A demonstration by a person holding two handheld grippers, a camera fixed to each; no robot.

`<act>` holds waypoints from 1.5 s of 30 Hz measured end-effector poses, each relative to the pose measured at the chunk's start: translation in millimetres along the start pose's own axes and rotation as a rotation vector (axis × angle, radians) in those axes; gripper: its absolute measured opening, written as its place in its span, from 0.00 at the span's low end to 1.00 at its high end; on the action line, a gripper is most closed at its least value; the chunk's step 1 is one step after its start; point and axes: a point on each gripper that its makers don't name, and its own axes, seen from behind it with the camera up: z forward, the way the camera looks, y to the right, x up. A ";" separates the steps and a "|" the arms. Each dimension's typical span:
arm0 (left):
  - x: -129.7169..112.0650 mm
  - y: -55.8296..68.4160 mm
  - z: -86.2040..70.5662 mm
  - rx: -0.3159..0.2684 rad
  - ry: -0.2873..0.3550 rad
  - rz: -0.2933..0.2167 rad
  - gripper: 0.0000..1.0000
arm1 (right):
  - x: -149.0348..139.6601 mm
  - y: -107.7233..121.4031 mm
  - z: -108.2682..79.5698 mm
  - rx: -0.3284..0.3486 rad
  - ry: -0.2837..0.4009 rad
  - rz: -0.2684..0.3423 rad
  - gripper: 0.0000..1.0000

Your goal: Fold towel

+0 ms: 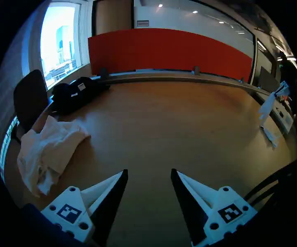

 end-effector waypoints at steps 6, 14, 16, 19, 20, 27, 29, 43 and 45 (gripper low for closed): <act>1.1 2.8 1.0 -0.005 -0.001 0.004 0.77 | -14.3 1.0 -5.0 -0.008 -0.015 0.011 0.06; 1.9 2.4 0.3 -0.011 0.000 0.011 0.77 | -56.1 -2.2 -11.9 -0.018 -0.063 0.058 0.06; 1.9 1.6 0.0 -0.012 0.000 0.011 0.77 | -69.8 -5.1 -12.9 -0.018 -0.080 0.072 0.06; 1.8 0.2 -0.3 -0.012 -0.001 0.014 0.77 | -89.4 -10.3 -13.8 -0.018 -0.103 0.094 0.06; 1.7 -0.2 -0.4 -0.013 -0.001 0.015 0.77 | -95.5 -11.9 -13.9 -0.018 -0.110 0.101 0.06; 1.2 -2.4 -1.6 -0.015 -0.003 0.025 0.77 | -130.6 -19.0 -15.0 -0.028 -0.150 0.149 0.06; 0.8 -3.4 -2.0 -0.015 -0.003 0.026 0.77 | -136.8 -19.3 -15.2 -0.036 -0.156 0.162 0.06; -0.2 -10.4 -5.2 -0.009 -0.002 0.032 0.76 | -161.0 -17.0 -13.0 -0.071 -0.198 0.196 0.06; -0.5 -10.6 -5.4 -0.008 -0.002 0.032 0.77 | -164.8 -16.3 -11.8 -0.079 -0.208 0.197 0.06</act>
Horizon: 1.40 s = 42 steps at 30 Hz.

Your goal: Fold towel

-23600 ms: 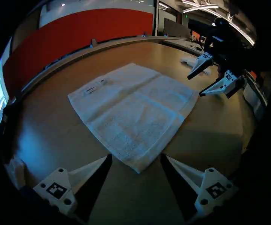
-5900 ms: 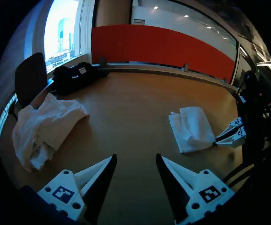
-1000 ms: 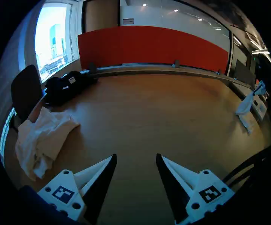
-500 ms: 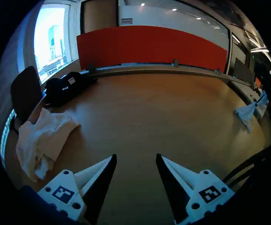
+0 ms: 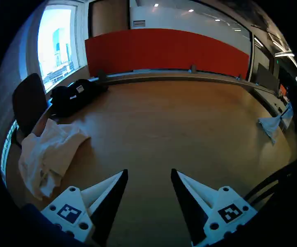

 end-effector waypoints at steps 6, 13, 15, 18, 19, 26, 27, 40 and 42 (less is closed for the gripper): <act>-1.7 -1.0 -0.7 0.002 -0.003 0.003 0.77 | -13.4 2.5 8.4 -0.025 -0.028 0.024 0.06; -2.4 -2.9 -1.6 0.008 -0.005 0.006 0.77 | -33.9 6.0 19.4 -0.058 -0.075 0.050 0.06; -2.3 -3.1 -1.7 0.009 -0.005 0.005 0.77 | -38.7 6.5 22.2 -0.067 -0.085 0.056 0.06; -2.0 -3.0 -1.6 0.010 -0.005 0.006 0.77 | -44.0 7.0 25.5 -0.080 -0.094 0.066 0.06; -2.1 -2.5 -1.6 0.010 -0.005 0.007 0.76 | -46.0 7.6 26.7 -0.085 -0.098 0.071 0.06; -2.0 -0.2 -1.6 0.009 -0.004 0.009 0.77 | -60.9 10.9 35.2 -0.117 -0.128 0.103 0.06; -2.0 0.3 -1.5 0.009 -0.004 0.008 0.77 | -63.3 11.2 36.4 -0.120 -0.134 0.107 0.06; -2.2 2.2 -0.5 0.008 -0.004 0.009 0.77 | -84.4 3.7 49.1 -0.137 -0.170 0.130 0.06; -2.0 2.2 -0.5 0.008 -0.004 0.009 0.77 | -85.1 3.3 50.2 -0.138 -0.168 0.137 0.06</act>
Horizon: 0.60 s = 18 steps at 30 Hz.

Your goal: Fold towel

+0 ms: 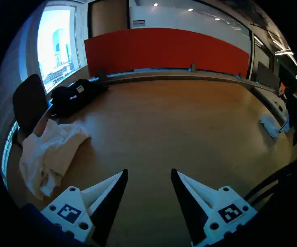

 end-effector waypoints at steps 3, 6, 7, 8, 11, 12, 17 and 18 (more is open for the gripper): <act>0.2 0.4 -0.1 0.000 0.000 0.002 0.77 | -0.5 0.1 0.8 -0.002 0.004 0.008 0.06; 0.2 0.8 -0.2 -0.001 0.000 0.002 0.77 | -0.7 0.0 1.0 -0.001 0.007 0.015 0.07; 0.3 0.8 -0.2 -0.001 0.000 0.001 0.77 | -0.9 0.0 0.8 -0.002 0.009 0.016 0.07; 0.3 0.8 -0.2 -0.001 0.000 0.001 0.77 | -1.0 0.0 0.7 -0.002 0.011 0.018 0.07; 0.4 1.2 -0.2 -0.002 0.000 -0.001 0.77 | -0.5 -0.1 -0.3 -0.004 0.021 0.023 0.09; 0.4 1.3 -0.2 -0.002 0.000 -0.001 0.77 | -0.4 -0.2 -0.6 -0.005 0.024 0.025 0.09; 0.9 0.9 -0.3 -0.002 0.001 0.000 0.77 | -1.7 -1.0 -1.6 -0.006 0.033 0.031 0.09; 1.1 0.8 -0.3 -0.002 0.001 0.000 0.77 | -2.0 -1.2 -1.8 -0.005 0.033 0.032 0.09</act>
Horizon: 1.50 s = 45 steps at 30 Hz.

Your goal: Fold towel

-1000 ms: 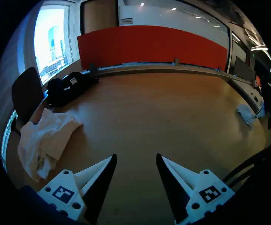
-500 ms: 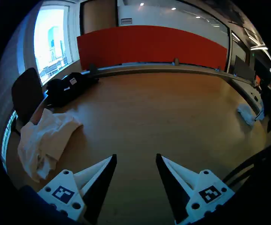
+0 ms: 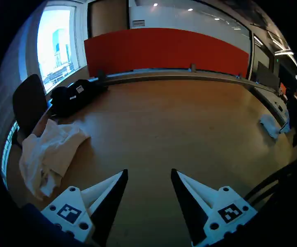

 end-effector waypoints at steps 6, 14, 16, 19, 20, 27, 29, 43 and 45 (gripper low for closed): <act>0.9 -0.8 -0.7 0.001 0.001 0.000 0.77 | -2.4 -0.9 0.2 0.000 -0.003 0.003 0.16; 0.8 -2.3 -1.1 0.002 0.002 0.001 0.77 | -6.8 -2.2 0.2 -0.007 -0.008 0.010 0.39; 1.2 -2.5 -1.1 0.002 0.003 0.001 0.77 | -7.2 -1.5 -0.8 -0.011 -0.006 0.012 0.50; 1.7 -2.6 -0.8 0.002 0.005 -0.001 0.77 | -7.3 -0.9 -2.7 -0.016 -0.001 0.016 0.64; 1.8 -2.6 -0.7 0.002 0.005 -0.001 0.77 | -7.3 -1.1 -3.4 -0.016 0.001 0.017 0.65; 2.6 -2.9 -1.0 0.001 0.008 0.001 0.77 | -9.1 -2.7 -4.7 -0.019 0.007 0.025 0.67; 2.7 -3.4 -1.5 0.002 0.008 0.001 0.77 | -9.5 -3.3 -4.7 -0.019 0.007 0.026 0.67; 2.7 -6.8 -2.6 0.005 0.009 0.000 0.77 | -9.8 -3.8 -6.8 -0.022 0.014 0.035 0.67; 3.2 -7.3 -2.7 0.006 0.011 0.000 0.77 | -10.0 -3.1 -7.2 -0.025 0.016 0.034 0.67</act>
